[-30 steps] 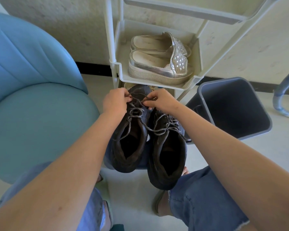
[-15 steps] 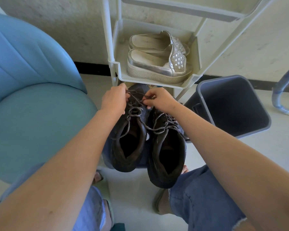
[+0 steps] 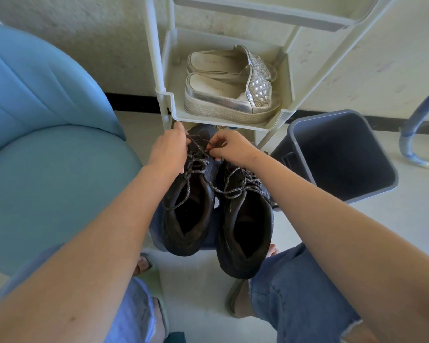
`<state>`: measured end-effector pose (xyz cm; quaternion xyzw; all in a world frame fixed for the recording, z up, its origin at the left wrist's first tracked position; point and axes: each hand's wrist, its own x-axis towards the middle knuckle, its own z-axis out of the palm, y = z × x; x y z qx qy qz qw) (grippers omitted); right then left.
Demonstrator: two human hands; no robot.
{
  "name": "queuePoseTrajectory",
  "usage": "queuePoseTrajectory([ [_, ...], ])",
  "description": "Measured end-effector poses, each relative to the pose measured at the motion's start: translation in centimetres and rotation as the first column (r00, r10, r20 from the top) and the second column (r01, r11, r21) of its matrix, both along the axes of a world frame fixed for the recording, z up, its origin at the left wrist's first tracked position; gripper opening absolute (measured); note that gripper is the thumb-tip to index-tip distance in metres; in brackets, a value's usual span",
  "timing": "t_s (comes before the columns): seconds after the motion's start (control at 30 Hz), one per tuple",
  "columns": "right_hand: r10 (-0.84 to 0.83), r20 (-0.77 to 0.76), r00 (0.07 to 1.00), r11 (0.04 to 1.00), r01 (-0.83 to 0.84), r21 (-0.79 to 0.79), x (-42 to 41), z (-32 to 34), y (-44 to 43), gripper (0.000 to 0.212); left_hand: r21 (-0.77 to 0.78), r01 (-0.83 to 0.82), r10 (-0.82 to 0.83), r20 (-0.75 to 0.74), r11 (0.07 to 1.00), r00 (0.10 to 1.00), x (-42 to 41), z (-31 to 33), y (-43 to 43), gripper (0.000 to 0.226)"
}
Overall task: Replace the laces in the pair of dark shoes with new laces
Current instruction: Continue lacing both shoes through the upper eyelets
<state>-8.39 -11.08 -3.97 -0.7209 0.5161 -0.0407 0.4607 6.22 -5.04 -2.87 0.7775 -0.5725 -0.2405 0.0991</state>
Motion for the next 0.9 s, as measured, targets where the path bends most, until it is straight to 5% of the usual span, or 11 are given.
queuePoseTrajectory([
  [0.3,-0.102,0.034,0.994,0.992,0.099,0.077,-0.3,0.7,-0.1,0.007,0.020,-0.031,0.033,-0.109,0.999,0.993,1.1,-0.3,-0.6,0.020],
  [0.43,0.043,-0.027,0.999,0.998,-0.042,0.041,-0.5,1.0,0.1,0.013,0.098,-0.057,0.071,-0.148,0.994,0.986,1.5,0.4,-0.6,0.010],
  [0.9,0.104,-0.056,0.993,0.994,-0.105,-0.015,-0.2,1.8,1.0,0.014,0.272,-0.095,0.164,-0.241,0.958,0.956,2.6,1.3,-0.3,0.008],
])
